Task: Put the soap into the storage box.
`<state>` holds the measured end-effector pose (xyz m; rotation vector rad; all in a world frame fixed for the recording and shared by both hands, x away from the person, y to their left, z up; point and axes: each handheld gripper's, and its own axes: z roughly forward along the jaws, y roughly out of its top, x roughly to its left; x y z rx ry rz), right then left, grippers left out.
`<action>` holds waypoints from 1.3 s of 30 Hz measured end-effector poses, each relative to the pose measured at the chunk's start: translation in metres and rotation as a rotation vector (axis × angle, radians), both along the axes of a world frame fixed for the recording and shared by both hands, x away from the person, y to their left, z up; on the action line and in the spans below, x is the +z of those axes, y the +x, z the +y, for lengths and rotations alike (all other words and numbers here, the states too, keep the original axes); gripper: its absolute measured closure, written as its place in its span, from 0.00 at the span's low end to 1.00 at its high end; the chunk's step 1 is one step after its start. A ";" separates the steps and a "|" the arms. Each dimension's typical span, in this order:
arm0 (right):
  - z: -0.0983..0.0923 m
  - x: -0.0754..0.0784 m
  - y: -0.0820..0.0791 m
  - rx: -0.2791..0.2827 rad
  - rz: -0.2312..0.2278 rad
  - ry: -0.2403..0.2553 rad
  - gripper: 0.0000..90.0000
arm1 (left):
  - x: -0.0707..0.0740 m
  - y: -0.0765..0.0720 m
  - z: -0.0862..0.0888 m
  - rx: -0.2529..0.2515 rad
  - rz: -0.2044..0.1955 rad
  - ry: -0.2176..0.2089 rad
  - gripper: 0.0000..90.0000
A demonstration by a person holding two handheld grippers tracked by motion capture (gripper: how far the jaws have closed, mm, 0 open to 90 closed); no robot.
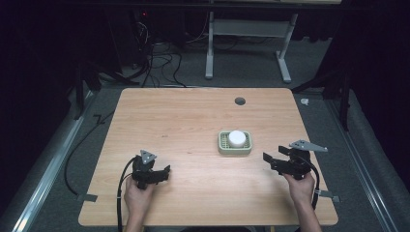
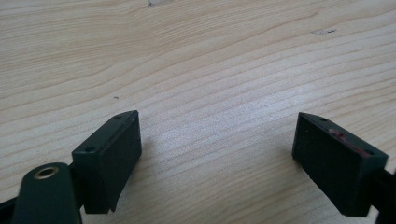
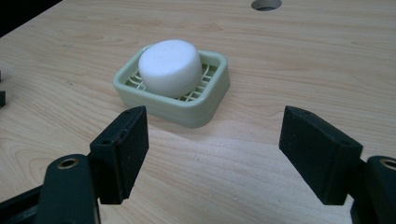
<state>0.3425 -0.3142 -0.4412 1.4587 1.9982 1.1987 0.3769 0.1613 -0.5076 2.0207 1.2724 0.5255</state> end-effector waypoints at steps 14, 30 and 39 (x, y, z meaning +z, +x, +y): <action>0.008 -0.022 -0.002 0.012 0.050 -0.001 0.28 | 0.000 0.000 0.000 0.000 0.000 0.000 0.18; 0.024 -0.050 0.001 0.024 0.100 -0.073 0.28 | 0.000 0.000 0.000 0.000 0.000 0.000 0.18; 0.035 -0.061 0.001 -0.014 0.096 -0.208 0.28 | 0.000 0.000 0.000 0.000 0.000 0.000 0.18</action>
